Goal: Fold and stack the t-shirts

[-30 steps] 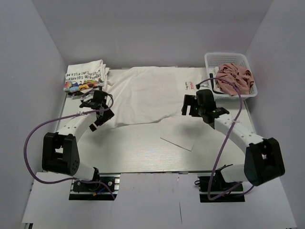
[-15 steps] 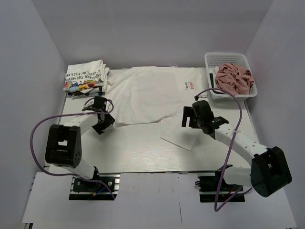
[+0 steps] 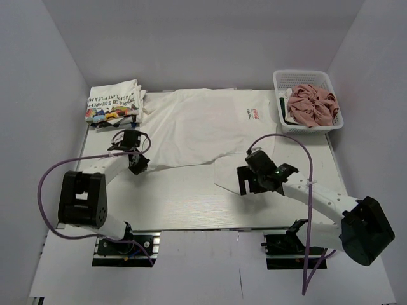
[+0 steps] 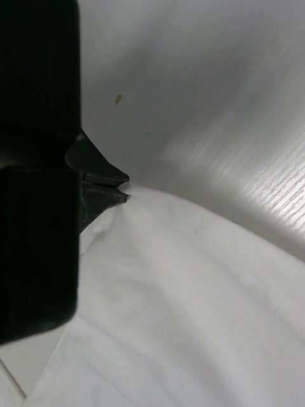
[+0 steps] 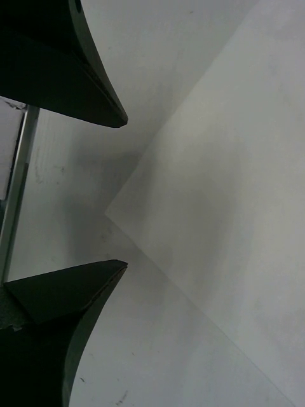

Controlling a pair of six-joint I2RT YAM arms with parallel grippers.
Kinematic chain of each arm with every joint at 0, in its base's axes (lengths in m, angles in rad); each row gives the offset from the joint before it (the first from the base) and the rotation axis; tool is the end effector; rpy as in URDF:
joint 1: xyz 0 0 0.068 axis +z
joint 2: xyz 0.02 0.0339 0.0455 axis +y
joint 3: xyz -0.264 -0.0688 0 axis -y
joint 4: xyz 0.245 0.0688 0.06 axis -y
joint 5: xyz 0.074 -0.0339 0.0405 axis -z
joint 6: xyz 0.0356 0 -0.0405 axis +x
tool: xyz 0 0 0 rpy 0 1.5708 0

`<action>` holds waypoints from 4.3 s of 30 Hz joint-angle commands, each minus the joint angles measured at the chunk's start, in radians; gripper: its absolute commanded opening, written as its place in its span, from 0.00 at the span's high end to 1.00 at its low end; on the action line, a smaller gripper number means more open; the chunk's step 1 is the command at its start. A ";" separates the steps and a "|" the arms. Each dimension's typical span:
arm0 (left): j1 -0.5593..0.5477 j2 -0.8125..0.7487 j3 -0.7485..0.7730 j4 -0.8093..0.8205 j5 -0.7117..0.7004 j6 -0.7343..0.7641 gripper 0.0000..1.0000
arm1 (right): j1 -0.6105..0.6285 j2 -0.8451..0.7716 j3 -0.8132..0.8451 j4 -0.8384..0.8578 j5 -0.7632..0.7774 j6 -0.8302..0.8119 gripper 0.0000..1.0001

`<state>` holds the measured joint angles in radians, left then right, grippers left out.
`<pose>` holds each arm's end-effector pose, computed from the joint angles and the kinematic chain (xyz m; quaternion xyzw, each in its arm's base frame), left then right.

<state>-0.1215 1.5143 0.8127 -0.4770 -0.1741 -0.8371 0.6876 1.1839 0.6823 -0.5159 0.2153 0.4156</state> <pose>0.2714 -0.0269 0.1640 -0.3581 0.9093 -0.0138 0.2116 0.1758 0.1345 0.2002 -0.1006 0.9516 0.0543 0.2854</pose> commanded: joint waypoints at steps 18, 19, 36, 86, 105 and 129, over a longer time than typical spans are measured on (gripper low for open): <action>0.002 -0.329 -0.018 -0.060 -0.140 -0.003 1.00 | 0.082 0.260 0.051 0.065 0.254 0.114 0.67; 0.002 -0.338 -0.018 -0.051 -0.140 -0.003 1.00 | 0.084 0.263 0.060 0.071 0.274 0.106 0.78; -0.018 -0.436 0.328 -0.032 -0.104 0.039 1.00 | 0.070 -0.099 0.511 0.108 0.664 -0.116 1.00; -0.003 -0.195 0.634 -0.046 -0.266 0.168 1.00 | -0.071 0.194 0.763 0.837 0.590 -1.071 1.00; -0.021 0.565 1.043 -0.191 -0.334 0.159 0.00 | -0.300 1.002 1.260 0.404 0.234 -0.648 0.10; -0.060 0.498 0.661 0.032 0.062 0.286 0.00 | -0.339 0.873 0.784 0.272 -0.019 -0.152 0.10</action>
<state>-0.1768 1.9915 1.4208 -0.4271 -0.1276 -0.5659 0.3717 2.0190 1.4410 -0.2409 0.2646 0.1959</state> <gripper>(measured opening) 0.997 0.905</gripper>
